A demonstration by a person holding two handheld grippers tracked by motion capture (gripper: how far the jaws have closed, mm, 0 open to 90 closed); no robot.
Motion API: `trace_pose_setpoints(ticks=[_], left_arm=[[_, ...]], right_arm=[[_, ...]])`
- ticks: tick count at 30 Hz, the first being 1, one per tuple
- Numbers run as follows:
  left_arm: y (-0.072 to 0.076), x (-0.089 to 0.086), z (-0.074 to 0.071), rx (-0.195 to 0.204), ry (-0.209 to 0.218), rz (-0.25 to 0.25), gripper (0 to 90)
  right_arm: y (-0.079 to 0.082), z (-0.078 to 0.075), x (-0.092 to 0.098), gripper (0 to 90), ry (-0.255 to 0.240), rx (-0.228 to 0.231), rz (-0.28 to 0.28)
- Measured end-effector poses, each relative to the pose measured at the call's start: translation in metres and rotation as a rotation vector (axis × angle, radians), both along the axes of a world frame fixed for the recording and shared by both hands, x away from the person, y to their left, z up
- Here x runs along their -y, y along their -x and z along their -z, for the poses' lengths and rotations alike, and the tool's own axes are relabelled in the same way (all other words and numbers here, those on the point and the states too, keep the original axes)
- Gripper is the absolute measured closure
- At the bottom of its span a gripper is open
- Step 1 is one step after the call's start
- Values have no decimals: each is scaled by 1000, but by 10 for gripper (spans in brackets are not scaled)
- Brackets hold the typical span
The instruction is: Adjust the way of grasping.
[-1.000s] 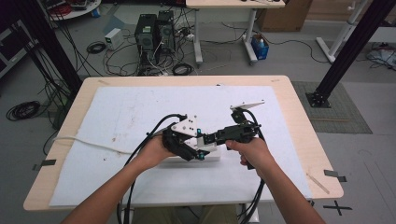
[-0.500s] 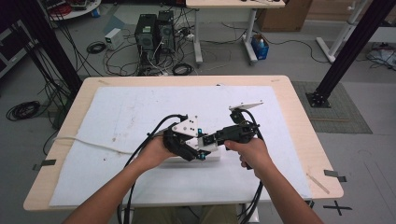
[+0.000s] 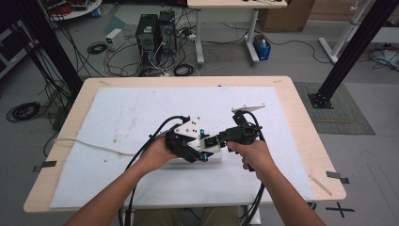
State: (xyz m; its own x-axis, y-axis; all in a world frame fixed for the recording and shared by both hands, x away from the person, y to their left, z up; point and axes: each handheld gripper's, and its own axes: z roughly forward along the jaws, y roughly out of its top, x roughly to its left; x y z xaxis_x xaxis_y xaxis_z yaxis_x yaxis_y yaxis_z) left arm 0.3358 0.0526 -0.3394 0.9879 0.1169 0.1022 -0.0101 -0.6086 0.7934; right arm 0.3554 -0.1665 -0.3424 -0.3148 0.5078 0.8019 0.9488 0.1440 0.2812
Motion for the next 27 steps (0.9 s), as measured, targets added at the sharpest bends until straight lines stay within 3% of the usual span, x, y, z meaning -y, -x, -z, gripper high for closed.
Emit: trace_pose_setpoints(ticks=[6, 11, 19, 21, 24, 27], left_arm=[[-1, -1, 0, 5, 0, -4, 425], [1, 1, 1, 23, -8, -9, 424], [3, 5, 0, 59, -13, -37, 403], [1, 5, 0, 41, -9, -65, 278], [-1, 1, -1, 30, -9, -90, 268], [-5, -6, -1, -10, -11, -129, 210]], right_arm=[[0, 0, 2, 543, 1, 2, 2], [-1, 3, 4, 606, -24, -28, 16], [0, 5, 9, 625, -60, -18, 30], [0, 5, 10, 625, -60, 6, 33], [0, 6, 14, 625, -61, 56, 30], [1, 4, 22, 624, -66, 175, 58]])
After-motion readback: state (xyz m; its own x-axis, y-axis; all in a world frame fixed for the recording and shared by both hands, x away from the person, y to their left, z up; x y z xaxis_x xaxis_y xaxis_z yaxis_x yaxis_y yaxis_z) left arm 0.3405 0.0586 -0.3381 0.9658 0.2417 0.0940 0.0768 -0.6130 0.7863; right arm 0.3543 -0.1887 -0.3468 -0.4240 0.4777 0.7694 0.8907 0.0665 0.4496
